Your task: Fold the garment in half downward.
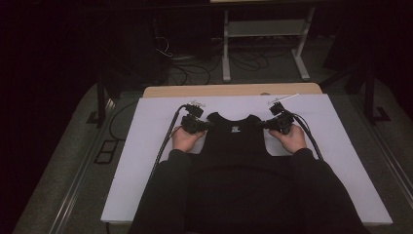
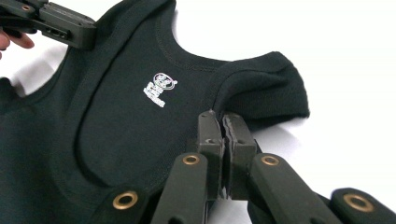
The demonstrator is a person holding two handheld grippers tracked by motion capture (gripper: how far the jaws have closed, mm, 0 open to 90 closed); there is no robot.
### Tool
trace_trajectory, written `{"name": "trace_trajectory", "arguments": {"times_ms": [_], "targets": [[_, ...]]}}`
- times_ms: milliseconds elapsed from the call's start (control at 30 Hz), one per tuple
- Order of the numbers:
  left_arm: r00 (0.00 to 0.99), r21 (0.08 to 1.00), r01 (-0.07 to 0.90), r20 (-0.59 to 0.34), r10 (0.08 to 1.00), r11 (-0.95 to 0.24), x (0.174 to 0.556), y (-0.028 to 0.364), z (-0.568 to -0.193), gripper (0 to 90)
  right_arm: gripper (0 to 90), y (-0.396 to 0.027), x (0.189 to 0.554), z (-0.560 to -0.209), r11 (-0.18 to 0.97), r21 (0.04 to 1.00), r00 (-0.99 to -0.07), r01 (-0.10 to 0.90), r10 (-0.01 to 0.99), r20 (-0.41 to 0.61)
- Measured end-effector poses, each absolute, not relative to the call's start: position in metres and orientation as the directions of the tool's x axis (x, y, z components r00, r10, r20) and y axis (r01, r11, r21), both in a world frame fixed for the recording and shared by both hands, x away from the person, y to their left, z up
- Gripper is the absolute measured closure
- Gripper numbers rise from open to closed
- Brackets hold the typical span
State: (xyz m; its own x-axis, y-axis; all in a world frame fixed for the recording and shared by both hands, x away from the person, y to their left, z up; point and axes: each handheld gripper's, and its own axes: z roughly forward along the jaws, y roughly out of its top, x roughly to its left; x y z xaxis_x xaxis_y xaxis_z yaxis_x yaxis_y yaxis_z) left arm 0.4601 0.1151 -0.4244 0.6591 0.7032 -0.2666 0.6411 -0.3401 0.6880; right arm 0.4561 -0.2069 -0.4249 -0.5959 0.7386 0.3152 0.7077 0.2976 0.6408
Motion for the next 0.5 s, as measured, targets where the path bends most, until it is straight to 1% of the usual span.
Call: {"name": "trace_trajectory", "arguments": {"times_ms": [233, 267, 467, 500], "targets": [[0.659, 0.707, 0.626, -0.255, 0.708, -0.328, 0.456, 0.121, -0.405, 87.5, 85.7, -0.208, 0.451, -0.407, 0.282, 0.666, -0.602, 0.691, 0.734, 0.314], [0.650, 0.713, 0.629, -0.265, 0.712, -0.309, 0.455, 0.121, -0.402, 87.4, 85.7, -0.208, 0.450, -0.405, 0.278, 0.670, -0.603, 0.688, 0.733, 0.315], [0.660, 0.721, 0.616, -0.254, 0.707, -0.317, 0.451, 0.126, -0.387, 87.4, 85.7, -0.206, 0.447, -0.389, 0.292, 0.687, -0.620, 0.665, 0.728, 0.291], [0.648, 0.725, 0.622, -0.263, 0.715, -0.296, 0.450, 0.125, -0.385, 87.4, 85.7, -0.205, 0.446, -0.386, 0.292, 0.689, -0.622, 0.663, 0.728, 0.290]]}}
